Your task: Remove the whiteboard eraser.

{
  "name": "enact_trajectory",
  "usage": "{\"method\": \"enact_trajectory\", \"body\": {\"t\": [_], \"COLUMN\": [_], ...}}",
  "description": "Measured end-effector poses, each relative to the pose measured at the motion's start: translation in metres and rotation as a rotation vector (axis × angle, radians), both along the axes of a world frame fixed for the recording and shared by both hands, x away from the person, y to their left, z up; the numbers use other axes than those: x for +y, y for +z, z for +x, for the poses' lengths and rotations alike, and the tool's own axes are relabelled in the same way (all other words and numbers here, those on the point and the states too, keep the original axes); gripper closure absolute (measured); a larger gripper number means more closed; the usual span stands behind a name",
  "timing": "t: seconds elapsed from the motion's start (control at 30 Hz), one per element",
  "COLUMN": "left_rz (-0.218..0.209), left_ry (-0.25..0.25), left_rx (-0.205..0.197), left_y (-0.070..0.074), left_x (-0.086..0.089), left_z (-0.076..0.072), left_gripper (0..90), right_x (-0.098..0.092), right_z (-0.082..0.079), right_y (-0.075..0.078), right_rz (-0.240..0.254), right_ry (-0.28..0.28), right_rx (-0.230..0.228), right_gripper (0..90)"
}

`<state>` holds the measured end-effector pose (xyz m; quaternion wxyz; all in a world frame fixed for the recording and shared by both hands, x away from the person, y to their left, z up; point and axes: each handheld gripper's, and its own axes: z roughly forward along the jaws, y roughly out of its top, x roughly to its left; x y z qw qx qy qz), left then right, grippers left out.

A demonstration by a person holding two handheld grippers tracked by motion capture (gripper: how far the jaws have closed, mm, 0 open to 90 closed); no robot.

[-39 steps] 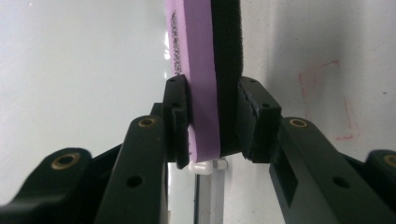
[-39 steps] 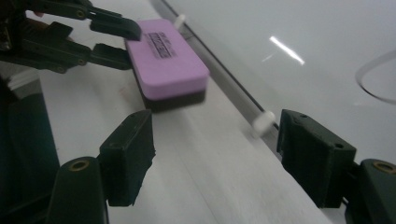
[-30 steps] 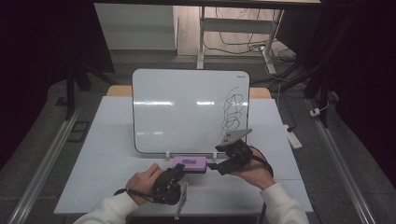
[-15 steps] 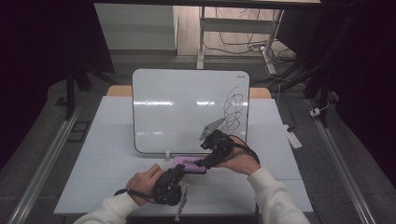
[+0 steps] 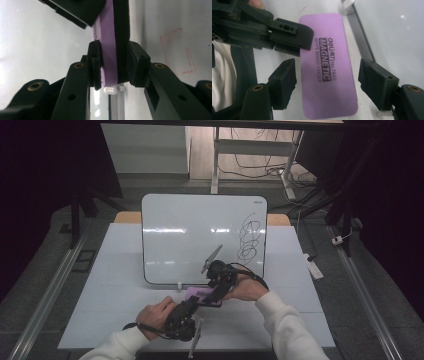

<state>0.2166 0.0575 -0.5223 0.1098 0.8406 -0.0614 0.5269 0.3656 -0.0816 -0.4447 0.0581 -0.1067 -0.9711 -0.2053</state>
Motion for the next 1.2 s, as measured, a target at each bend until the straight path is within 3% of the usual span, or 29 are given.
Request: {"method": "enact_trajectory", "body": {"t": [0.23, 0.43, 0.53, 0.6, 0.73, 0.8, 0.9, 1.07, 1.17, 1.2], "left_rz": [0.003, -0.026, -0.049, -0.072, -0.164, -0.252, -0.336, -0.514, -0.612, -0.641], "left_ry": [-0.01, 0.001, 0.035, 0.046, 0.067, 0.086, 0.126, 0.173, 0.2, 0.211], "left_rx": [-0.003, 0.015, 0.044, 0.064, 0.153, 0.212, 0.317, 0.497, 0.578, 0.593], "left_y": [0.0, 0.003, 0.004, 0.006, 0.013, 0.017, 0.022, 0.027, 0.031, 0.032], "left_x": [-0.001, 0.0, 0.0, 0.003, 0.011, 0.018, 0.029, 0.047, 0.061, 0.065], "left_z": [-0.001, 0.001, 0.003, 0.005, 0.008, 0.009, 0.014, 0.021, 0.023, 0.024], "left_gripper": [66.4, 64.2, 52.4, 42.9, 37.1, 35.0, 32.1, 30.4, 30.5, 30.5], "right_x": [0.005, 0.001, -0.004, -0.012, -0.02, -0.027, -0.037, -0.051, -0.058, -0.058], "right_z": [0.0, -0.001, -0.001, 0.0, -0.001, -0.003, -0.005, -0.012, -0.019, -0.019], "right_y": [-0.005, -0.003, -0.003, -0.002, -0.001, -0.001, -0.003, -0.004, -0.001, -0.001], "right_rz": [-0.033, -0.009, 0.002, 0.039, 0.075, 0.099, 0.147, 0.227, 0.291, 0.291], "right_ry": [0.019, 0.011, -0.011, -0.03, -0.068, -0.108, -0.138, -0.178, -0.209, -0.209], "right_rx": [0.005, 0.002, -0.027, -0.039, -0.07, -0.087, -0.116, -0.161, -0.205, -0.205], "right_gripper": [39.6, 40.5, 40.7, 40.8, 40.8, 40.9, 40.9, 41.0, 41.0, 41.0]}}
